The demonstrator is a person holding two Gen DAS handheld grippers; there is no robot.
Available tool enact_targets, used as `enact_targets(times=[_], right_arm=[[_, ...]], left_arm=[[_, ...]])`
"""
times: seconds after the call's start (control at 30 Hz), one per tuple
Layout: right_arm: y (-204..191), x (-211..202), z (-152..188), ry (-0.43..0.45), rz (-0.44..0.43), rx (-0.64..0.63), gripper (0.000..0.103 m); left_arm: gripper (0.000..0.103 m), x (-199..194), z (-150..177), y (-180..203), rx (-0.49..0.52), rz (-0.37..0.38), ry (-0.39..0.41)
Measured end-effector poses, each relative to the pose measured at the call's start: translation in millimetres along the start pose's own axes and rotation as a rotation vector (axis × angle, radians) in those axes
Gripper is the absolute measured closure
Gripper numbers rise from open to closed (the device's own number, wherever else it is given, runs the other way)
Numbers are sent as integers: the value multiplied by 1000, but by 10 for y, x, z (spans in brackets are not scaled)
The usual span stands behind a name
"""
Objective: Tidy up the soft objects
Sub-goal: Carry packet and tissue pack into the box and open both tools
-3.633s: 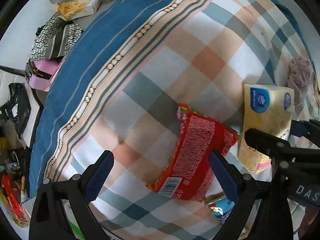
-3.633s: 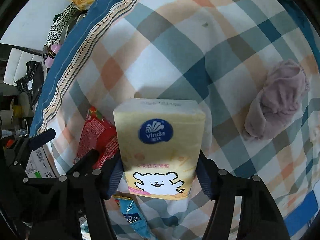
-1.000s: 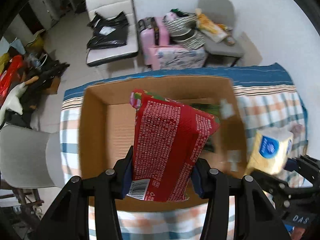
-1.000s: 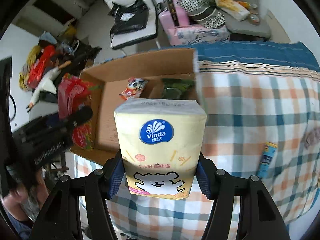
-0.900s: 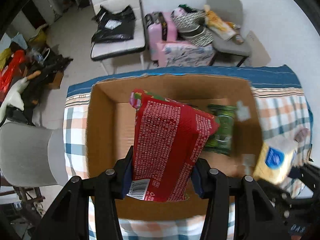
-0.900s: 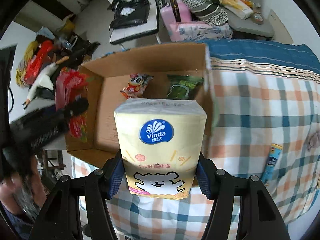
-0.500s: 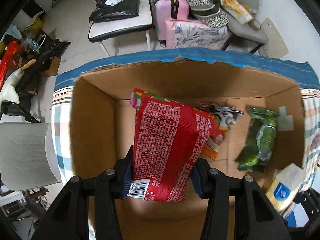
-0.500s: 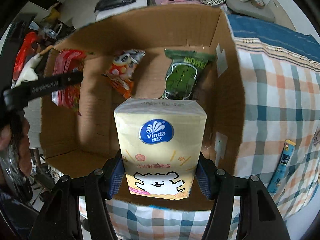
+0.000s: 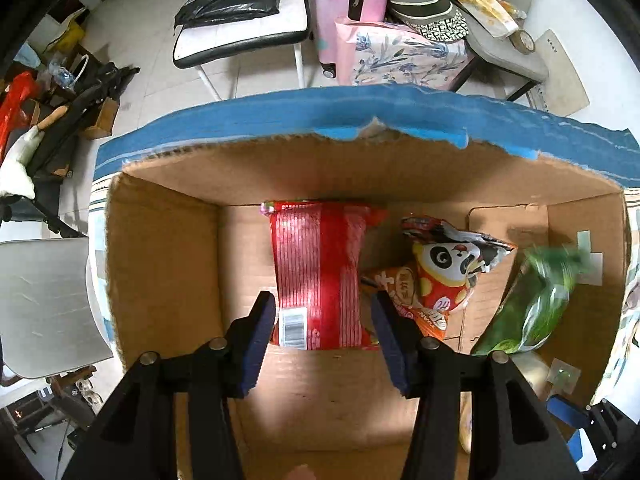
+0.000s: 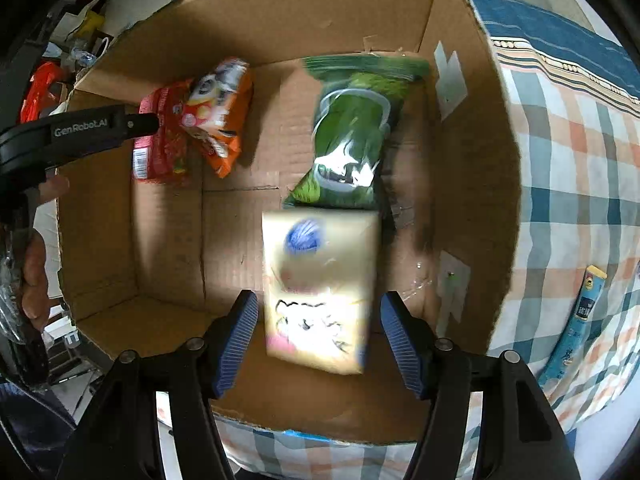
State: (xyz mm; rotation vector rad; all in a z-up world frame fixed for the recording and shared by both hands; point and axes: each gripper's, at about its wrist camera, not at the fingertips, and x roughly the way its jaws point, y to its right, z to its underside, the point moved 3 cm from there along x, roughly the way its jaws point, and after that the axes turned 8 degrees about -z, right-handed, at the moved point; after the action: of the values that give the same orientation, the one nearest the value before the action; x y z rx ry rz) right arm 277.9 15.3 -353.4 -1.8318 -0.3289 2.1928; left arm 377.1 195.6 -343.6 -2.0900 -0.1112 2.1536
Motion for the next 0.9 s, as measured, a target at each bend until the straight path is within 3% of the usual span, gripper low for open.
enact_targets(times=[0.2, 0.27, 0.43, 0.5, 0.6, 0.8, 0.9], right_arm=[[-18, -150, 20, 22, 2, -11, 27], [-41, -214, 46, 31, 5, -20, 19], [-115, -370, 147, 60, 16, -43, 1], [-113, -429, 210, 83, 28, -53, 0], [-117, -592, 313, 113, 53, -74, 0], [-156, -797, 497, 157, 70, -115, 0], [-202, -891, 610, 182, 79, -139, 0]], left_arm=[[53, -291, 93, -19, 9, 0, 51], [53, -403, 177, -12, 13, 1, 69], [52, -663, 534, -29, 5, 23, 111], [52, -756, 696, -30, 5, 25, 124], [43, -912, 934, -11, 1, 28, 150], [10, -1144, 1267, -45, -39, 20, 191], [9, -1234, 1382, -36, -61, 19, 202]])
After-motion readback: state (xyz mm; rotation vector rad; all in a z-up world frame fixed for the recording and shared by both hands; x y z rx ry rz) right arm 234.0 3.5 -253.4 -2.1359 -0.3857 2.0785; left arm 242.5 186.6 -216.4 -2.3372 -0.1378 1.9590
